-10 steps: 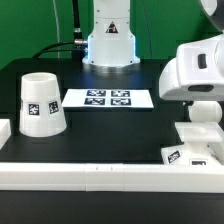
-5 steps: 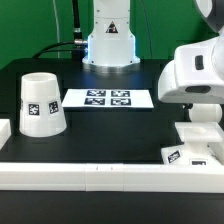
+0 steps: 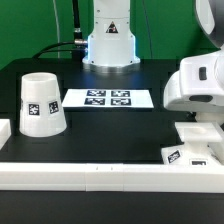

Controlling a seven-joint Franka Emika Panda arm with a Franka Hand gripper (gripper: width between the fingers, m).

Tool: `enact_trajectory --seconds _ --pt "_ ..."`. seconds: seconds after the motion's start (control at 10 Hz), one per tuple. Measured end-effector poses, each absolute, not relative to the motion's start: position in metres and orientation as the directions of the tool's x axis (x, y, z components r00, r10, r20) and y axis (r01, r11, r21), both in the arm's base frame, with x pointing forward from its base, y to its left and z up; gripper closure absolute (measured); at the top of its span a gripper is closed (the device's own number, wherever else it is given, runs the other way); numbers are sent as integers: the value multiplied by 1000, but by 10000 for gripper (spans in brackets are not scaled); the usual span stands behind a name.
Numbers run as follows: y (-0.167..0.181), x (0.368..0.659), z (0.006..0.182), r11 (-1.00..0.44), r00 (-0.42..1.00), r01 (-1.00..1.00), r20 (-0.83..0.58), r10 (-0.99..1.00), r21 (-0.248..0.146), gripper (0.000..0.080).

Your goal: Assemble lamp

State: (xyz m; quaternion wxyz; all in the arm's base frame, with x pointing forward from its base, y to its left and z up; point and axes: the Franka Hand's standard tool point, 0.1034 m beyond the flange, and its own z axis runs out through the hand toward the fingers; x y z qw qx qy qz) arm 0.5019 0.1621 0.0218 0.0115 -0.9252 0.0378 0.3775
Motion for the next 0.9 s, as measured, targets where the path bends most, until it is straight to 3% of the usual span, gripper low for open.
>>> enact_trajectory --seconds 0.2,0.6,0.9 --pt "154 508 27 -998 724 -67 -689 -34 -21 100" --pt "154 508 25 -997 723 -68 -690 -35 -21 100" --pt "151 491 17 -998 698 -69 -715 -40 -11 100"
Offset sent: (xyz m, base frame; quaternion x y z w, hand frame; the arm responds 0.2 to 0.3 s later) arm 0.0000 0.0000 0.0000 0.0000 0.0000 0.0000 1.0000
